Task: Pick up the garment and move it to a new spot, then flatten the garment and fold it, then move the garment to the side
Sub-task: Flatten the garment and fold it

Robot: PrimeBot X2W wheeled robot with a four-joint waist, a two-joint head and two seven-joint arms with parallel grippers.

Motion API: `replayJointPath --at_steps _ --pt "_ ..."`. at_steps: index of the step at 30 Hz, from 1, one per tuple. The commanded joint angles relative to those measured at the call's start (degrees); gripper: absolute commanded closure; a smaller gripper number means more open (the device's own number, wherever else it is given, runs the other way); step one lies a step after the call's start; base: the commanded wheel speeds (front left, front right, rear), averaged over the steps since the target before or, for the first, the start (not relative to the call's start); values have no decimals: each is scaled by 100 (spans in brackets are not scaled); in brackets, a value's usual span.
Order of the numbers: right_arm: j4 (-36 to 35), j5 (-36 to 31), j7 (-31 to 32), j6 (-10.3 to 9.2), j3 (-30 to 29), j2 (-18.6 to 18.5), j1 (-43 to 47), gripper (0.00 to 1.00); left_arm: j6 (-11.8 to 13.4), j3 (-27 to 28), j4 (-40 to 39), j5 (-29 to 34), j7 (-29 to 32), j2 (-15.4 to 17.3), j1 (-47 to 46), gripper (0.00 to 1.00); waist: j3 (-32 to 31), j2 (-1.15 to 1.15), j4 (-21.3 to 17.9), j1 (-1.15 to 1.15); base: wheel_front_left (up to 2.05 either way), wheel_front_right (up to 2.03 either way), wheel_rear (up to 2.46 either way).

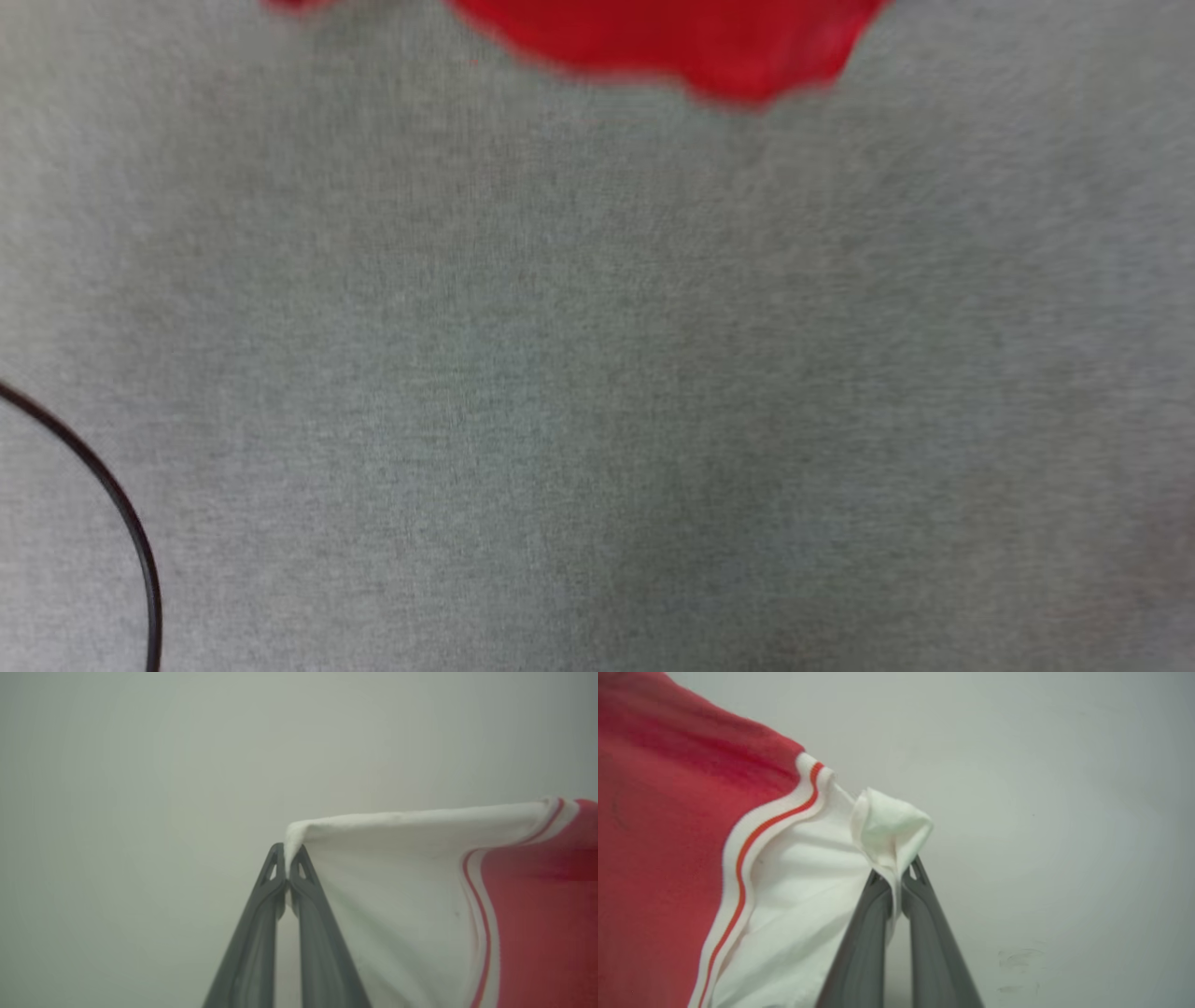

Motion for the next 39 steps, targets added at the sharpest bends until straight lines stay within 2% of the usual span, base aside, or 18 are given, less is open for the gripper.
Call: replayJointPath --at_steps 1,9,15,19,25,31,39 --pt "225 -94 -82 -10 32 -23 -323 100 42 -6 300 61 -105 -53 -317 100 542 0 192 -2 0 0 0" --pt "1526 -536 -705 -11 277 -39 -1510 100 -86 -330 1723 311 -739 -412 -1568 100 955 0 372 -2 0 0 0" --pt "2074 -646 -1386 -10 489 78 -1546 100 -175 -570 2329 336 -1161 -654 -1342 100 1036 0 485 -2 0 0 0" --pt "2273 -557 -1817 -10 768 282 -1074 100 -231 -714 2586 302 -1381 -771 -773 100 885 0 494 -2 0 0 0" --pt "2370 -565 -2172 -9 1353 351 -201 100 -295 -946 2719 307 -1579 -891 370 100 503 0 498 -2 0 0 0" --pt "2454 -348 -2456 -8 1838 364 1007 100 -304 -1121 2594 294 -1653 -1040 2153 100 -235 0 484 -2 0 0 0" --pt "2107 268 -2317 -9 2644 158 2644 100 -187 -1078 2034 316 -1661 -858 4583 100 -1361 0 391 -2 0 0 0"
